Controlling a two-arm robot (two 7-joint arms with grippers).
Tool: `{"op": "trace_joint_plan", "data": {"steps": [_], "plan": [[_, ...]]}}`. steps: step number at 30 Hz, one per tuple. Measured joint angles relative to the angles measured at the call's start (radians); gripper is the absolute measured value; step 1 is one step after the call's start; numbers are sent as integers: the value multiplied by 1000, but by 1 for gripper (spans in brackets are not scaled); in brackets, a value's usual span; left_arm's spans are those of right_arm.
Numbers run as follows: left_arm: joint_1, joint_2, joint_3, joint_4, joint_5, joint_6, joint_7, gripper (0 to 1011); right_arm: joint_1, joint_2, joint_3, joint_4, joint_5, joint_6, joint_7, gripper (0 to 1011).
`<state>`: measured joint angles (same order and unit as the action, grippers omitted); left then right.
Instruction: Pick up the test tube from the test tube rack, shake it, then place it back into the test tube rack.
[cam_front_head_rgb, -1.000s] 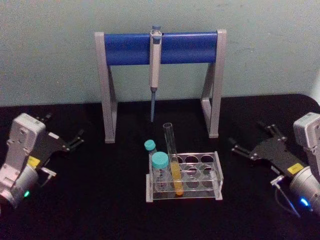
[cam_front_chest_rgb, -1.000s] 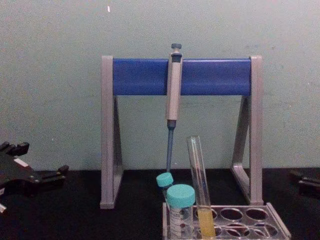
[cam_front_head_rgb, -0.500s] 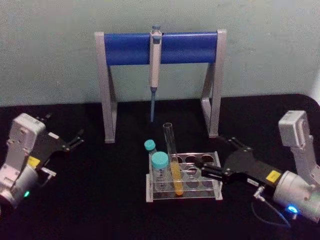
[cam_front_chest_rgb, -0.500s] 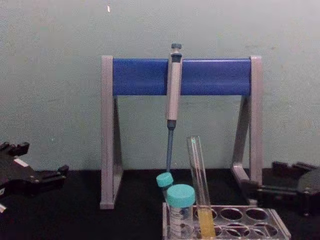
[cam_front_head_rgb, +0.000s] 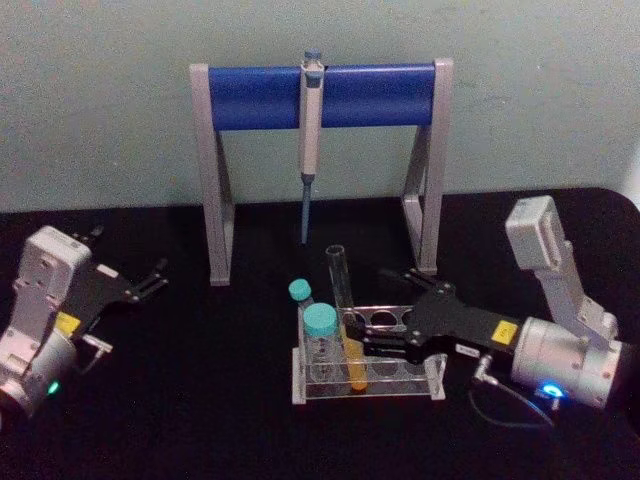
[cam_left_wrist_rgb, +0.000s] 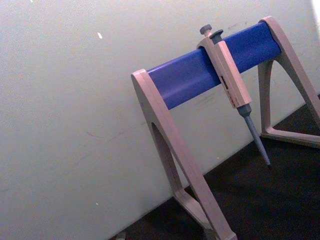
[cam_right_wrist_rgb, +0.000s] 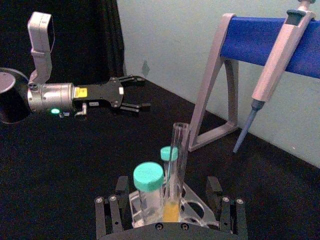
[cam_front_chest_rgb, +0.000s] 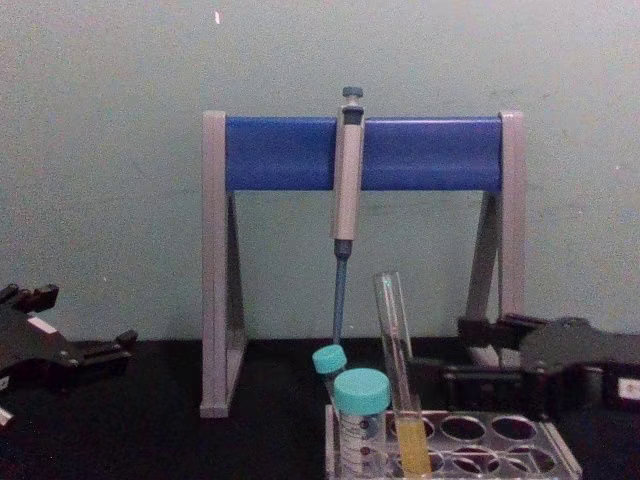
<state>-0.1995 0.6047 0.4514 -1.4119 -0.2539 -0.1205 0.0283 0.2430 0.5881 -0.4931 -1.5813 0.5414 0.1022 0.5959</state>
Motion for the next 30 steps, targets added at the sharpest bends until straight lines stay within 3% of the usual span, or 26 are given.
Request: {"op": "trace_joint_plan", "data": {"steps": [15, 30], "plan": [[0, 0, 0, 0, 0, 0, 0, 1001, 123, -69, -69, 124, -9, 24, 32, 1000], [0, 0, 0, 0, 0, 0, 0, 1001, 156, -85, -88, 161, -12, 34, 36, 1000]]}}
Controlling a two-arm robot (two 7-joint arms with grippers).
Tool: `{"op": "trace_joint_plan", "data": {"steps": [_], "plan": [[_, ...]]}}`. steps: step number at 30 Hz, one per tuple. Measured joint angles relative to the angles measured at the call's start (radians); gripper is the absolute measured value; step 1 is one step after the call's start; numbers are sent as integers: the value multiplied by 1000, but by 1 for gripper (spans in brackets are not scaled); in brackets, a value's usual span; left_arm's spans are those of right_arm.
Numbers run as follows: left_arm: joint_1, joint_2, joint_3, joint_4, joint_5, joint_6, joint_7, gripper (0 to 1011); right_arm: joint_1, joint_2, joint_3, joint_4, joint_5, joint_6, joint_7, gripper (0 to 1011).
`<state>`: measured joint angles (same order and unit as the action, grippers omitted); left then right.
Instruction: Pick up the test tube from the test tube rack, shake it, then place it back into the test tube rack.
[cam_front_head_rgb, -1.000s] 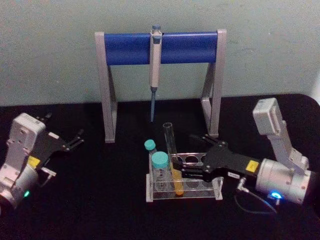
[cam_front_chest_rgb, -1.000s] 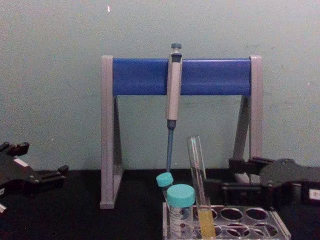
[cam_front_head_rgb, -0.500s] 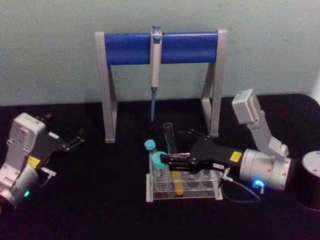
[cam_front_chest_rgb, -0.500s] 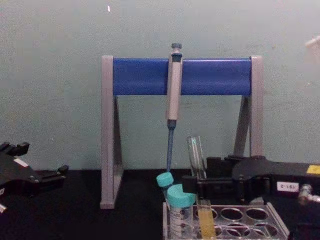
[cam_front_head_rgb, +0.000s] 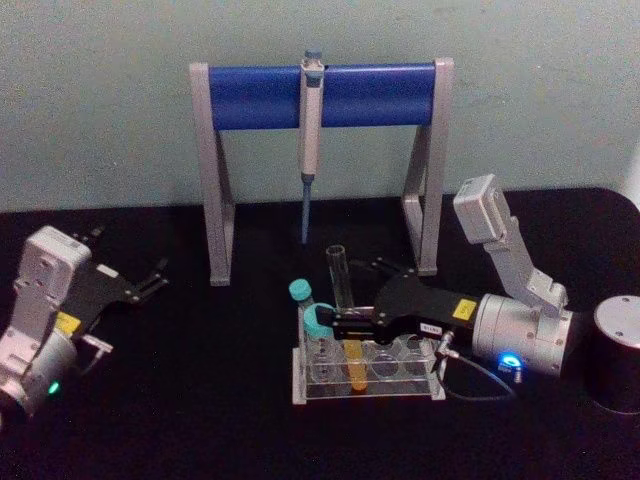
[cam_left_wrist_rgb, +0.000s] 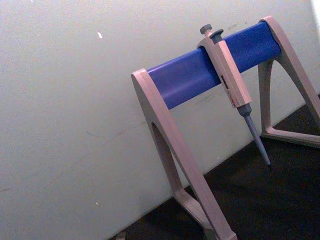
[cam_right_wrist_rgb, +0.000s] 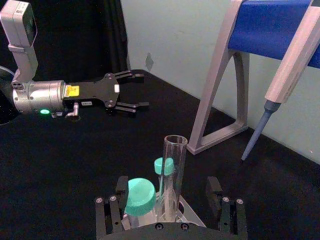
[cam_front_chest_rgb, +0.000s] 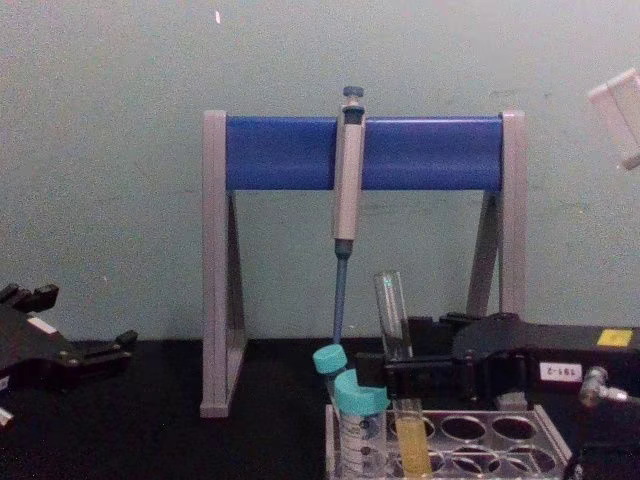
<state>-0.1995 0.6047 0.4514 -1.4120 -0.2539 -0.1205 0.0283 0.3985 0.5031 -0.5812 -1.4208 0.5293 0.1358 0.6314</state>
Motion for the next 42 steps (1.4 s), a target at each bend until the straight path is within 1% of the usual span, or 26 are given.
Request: {"op": "trace_joint_plan", "data": {"steps": [11, 13, 15, 17, 18, 20, 23, 25, 27, 28, 30, 32, 37, 42], "plan": [[0, 0, 0, 0, 0, 0, 0, 1001, 0, 1, 0, 0, 0, 0, 0, 995], [0, 0, 0, 0, 0, 0, 0, 1001, 0, 1, 0, 0, 0, -1, 0, 942], [0, 0, 0, 0, 0, 0, 0, 1001, 0, 1, 0, 0, 0, -1, 0, 914], [0, 0, 0, 0, 0, 0, 0, 1001, 0, 1, 1, 0, 0, -1, 0, 860], [0, 0, 0, 0, 0, 0, 0, 1001, -1, 1, 1, 0, 0, -1, 0, 816], [0, 0, 0, 0, 0, 0, 0, 1001, -1, 1, 1, 0, 0, -1, 0, 785], [0, 0, 0, 0, 0, 0, 0, 1001, -1, 1, 1, -1, 0, -1, 0, 662], [0, 0, 0, 0, 0, 0, 0, 1001, -1, 1, 1, -1, 0, -1, 0, 623], [0, 0, 0, 0, 0, 0, 0, 1001, -1, 1, 1, -1, 0, -1, 0, 544], [0, 0, 0, 0, 0, 0, 0, 1001, -1, 1, 1, -1, 0, -1, 0, 533], [0, 0, 0, 0, 0, 0, 0, 1001, -1, 1, 1, -1, 0, -1, 0, 443], [0, 0, 0, 0, 0, 0, 0, 1001, -1, 1, 1, -1, 0, -1, 0, 397], [0, 0, 0, 0, 0, 0, 0, 1001, -1, 1, 1, -1, 1, -1, 0, 233], [0, 0, 0, 0, 0, 0, 0, 1001, -1, 1, 1, -1, 1, -1, 0, 229]]}}
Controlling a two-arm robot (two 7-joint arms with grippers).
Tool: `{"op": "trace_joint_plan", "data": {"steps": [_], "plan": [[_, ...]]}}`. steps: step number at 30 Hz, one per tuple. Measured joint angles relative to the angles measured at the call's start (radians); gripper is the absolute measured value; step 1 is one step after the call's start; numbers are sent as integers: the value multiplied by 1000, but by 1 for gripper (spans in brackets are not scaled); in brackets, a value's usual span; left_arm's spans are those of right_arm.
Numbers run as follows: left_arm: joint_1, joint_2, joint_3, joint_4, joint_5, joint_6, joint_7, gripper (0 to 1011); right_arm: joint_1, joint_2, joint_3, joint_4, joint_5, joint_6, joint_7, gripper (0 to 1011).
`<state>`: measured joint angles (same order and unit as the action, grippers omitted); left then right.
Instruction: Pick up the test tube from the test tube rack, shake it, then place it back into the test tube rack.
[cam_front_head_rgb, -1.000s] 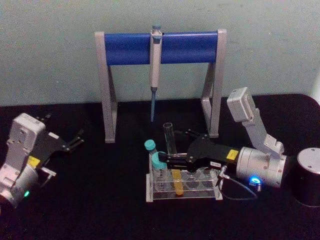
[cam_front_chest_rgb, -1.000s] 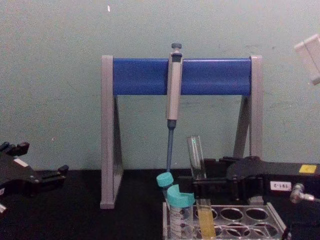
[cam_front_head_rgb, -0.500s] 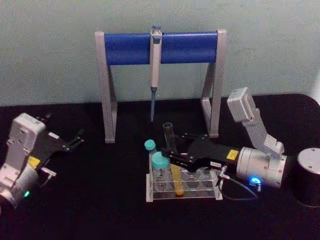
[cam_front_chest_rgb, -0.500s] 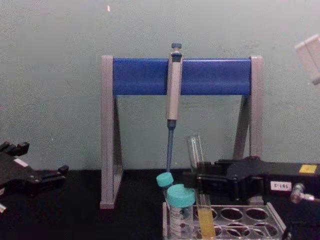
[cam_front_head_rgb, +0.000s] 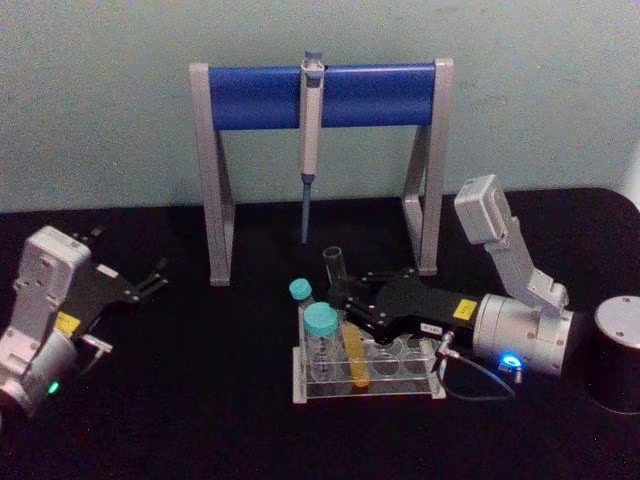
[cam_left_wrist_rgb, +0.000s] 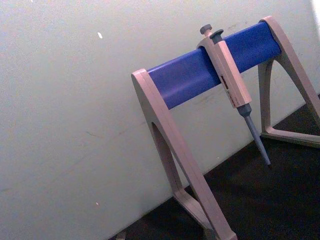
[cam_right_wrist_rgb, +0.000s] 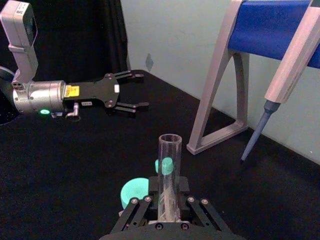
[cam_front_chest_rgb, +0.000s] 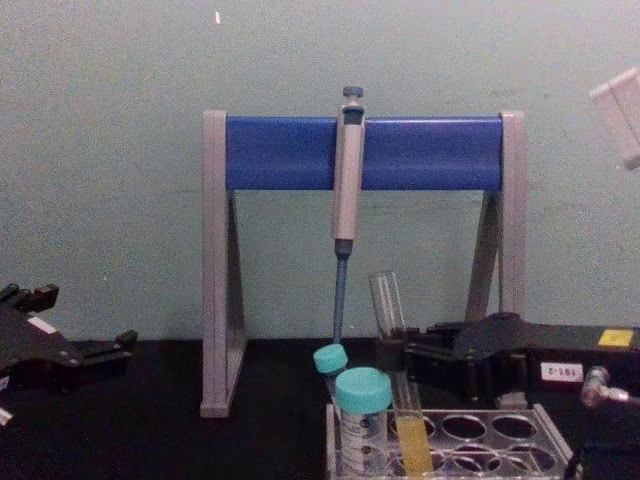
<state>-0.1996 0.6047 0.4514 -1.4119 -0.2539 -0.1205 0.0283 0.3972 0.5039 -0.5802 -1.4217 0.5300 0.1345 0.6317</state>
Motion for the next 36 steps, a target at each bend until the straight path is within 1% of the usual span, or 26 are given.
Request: {"op": "trace_joint_plan", "data": {"steps": [16, 19, 20, 21, 25, 33, 36], "plan": [[0, 0, 0, 0, 0, 0, 0, 1001, 0, 0, 0, 0, 0, 0, 0, 229], [0, 0, 0, 0, 0, 0, 0, 1002, -8, 0, 6, 0, 7, -17, 0, 229], [0, 0, 0, 0, 0, 0, 0, 1001, -15, 0, 12, -2, 13, -33, 2, 229], [0, 0, 0, 0, 0, 0, 0, 1001, -15, 0, 12, -2, 13, -33, 2, 229], [0, 0, 0, 0, 0, 0, 0, 1001, -39, 2, 30, -13, 32, -78, 8, 229], [0, 0, 0, 0, 0, 0, 0, 1001, -90, 24, 54, -52, 52, -137, 14, 229], [0, 0, 0, 0, 0, 0, 0, 1001, -105, 30, 62, -66, 55, -148, 12, 228]]}}
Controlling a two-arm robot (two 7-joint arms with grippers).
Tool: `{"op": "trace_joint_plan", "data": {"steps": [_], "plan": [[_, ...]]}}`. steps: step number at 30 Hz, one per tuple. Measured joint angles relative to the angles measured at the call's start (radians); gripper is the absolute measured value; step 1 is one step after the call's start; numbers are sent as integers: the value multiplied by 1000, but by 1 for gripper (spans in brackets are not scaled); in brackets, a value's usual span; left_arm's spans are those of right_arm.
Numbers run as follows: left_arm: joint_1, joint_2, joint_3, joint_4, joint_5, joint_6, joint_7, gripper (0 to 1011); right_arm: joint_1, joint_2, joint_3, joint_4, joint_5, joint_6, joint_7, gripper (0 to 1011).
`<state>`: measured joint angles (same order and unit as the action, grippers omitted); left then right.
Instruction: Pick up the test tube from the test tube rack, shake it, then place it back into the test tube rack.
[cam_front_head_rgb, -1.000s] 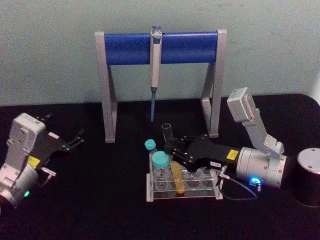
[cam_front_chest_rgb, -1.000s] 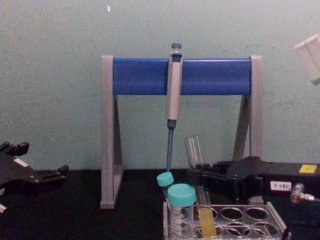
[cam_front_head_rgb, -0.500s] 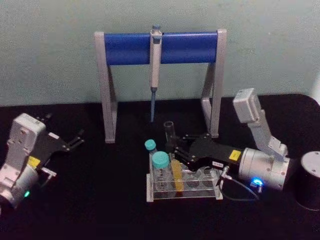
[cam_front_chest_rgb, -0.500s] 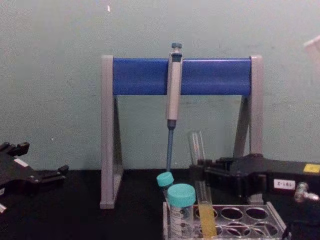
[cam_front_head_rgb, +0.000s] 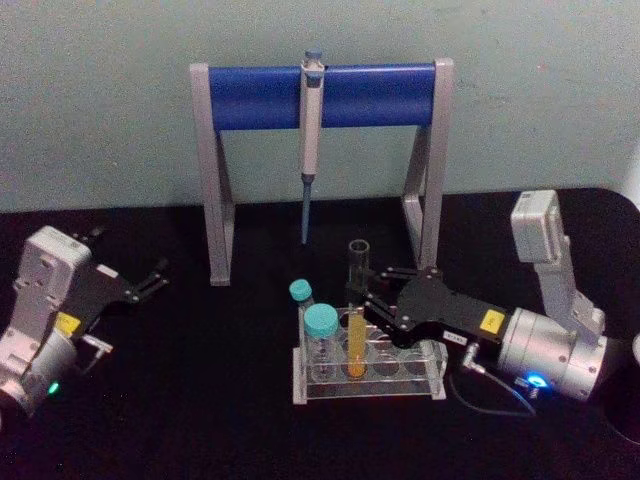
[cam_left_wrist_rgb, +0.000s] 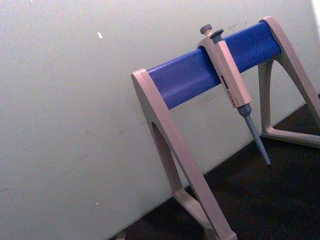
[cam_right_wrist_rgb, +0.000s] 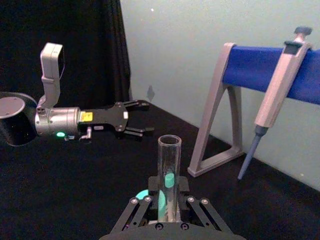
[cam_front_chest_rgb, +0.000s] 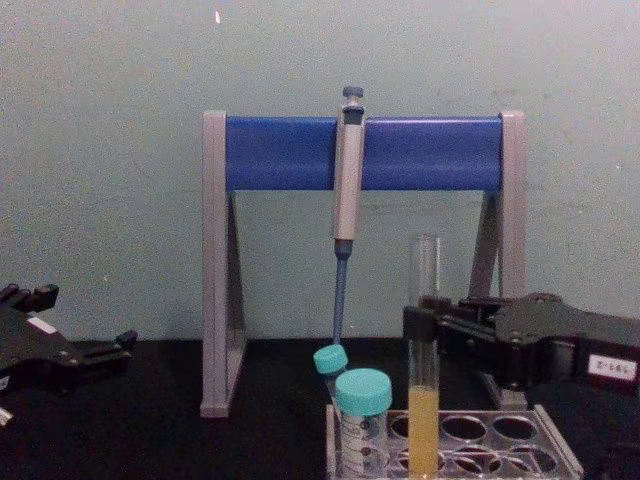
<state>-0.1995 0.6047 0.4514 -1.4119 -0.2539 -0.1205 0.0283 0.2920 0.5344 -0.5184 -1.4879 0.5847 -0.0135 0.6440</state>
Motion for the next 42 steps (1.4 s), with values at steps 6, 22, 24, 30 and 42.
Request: {"op": "trace_joint_plan", "data": {"steps": [6, 22, 24, 30, 42], "plan": [[0, 0, 0, 0, 0, 0, 0, 1001, -37, 21, 34, -55, 14, -20, -17, 229], [0, 0, 0, 0, 0, 0, 0, 1001, -41, 34, 90, -140, 41, -13, -58, 229], [0, 0, 0, 0, 0, 0, 0, 1001, -35, 31, 91, -134, 40, -9, -62, 229], [0, 0, 0, 0, 0, 0, 0, 1001, -12, 17, 91, -102, 33, 4, -77, 229], [0, 0, 0, 0, 0, 0, 0, 1001, -3, 12, 102, -83, 17, 11, -99, 229]]}}
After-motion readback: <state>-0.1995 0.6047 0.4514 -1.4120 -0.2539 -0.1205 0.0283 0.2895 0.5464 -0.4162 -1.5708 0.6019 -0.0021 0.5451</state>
